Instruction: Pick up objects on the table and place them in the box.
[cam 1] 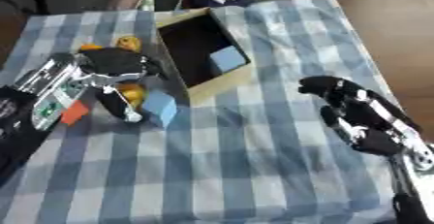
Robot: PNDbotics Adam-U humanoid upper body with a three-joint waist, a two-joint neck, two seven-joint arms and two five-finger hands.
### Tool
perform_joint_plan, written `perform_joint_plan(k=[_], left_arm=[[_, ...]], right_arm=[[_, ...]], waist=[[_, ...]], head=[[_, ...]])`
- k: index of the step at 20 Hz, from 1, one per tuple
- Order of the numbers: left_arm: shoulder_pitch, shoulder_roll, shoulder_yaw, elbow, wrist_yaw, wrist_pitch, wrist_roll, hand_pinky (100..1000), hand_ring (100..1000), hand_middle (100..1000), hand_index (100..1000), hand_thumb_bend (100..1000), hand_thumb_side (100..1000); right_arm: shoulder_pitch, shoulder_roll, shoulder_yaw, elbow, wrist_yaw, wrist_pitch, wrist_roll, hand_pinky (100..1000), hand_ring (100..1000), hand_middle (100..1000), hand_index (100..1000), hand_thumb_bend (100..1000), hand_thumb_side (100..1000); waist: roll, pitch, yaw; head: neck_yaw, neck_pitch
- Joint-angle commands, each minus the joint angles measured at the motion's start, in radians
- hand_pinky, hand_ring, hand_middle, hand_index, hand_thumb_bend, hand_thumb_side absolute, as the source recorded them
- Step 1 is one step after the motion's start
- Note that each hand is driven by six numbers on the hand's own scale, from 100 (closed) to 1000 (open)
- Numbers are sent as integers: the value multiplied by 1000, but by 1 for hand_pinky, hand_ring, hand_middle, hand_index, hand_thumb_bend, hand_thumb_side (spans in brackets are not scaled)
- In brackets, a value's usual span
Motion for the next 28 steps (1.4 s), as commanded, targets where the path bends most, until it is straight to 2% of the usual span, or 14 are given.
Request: perform_joint_plan(k=[1,5,9,12,17,21,25,28], left_arm=[[-20,5,-3,8,-3,-14,-12,819,790,810,904,466,406],[-18,-2,-11,20,-1,-28,-49,784,732,749,864,438,346],[-16,4,-3,6,11,-24,-56,734,617,609,761,374,201],[-14,25,6,-37,39,-14,-41,723,593,564,723,348,167],[-13,99,29,-187,105,0,-59,727,595,558,719,357,169],[-28,145,62,-281,148,34,-77,731,602,564,723,365,172],[-64,126,89,-268,140,70,-73,737,619,575,733,366,170],[-97,93,85,-215,110,71,-57,743,633,587,743,380,171]], right_arm=[[-8,-1,1,-11,-6,-1,5,1000,877,860,890,100,419],[-8,0,1,-11,-7,0,5,1000,877,860,890,100,419],[-7,0,0,-11,-6,0,5,1000,877,860,890,100,419],[-6,-1,-1,-11,-6,0,4,1000,877,860,890,100,419],[-5,-4,-2,-10,-5,0,3,1000,878,860,890,100,418],[-5,-4,-1,-10,-5,1,3,1000,878,860,890,100,418],[-7,-2,1,-9,-7,1,5,1000,878,860,890,100,418],[-8,-1,4,-9,-8,1,8,1000,878,860,890,100,417]], waist=[[-9,-14,-3],[-8,-14,-5],[-8,-15,-4],[-8,-17,-2],[-6,-18,2],[-5,-18,-1],[-6,-19,-10],[-5,-18,-21]], head=[[6,-3],[6,-3],[5,-3],[3,-3],[-4,-3],[-7,-3],[-5,-3],[-1,-3]])
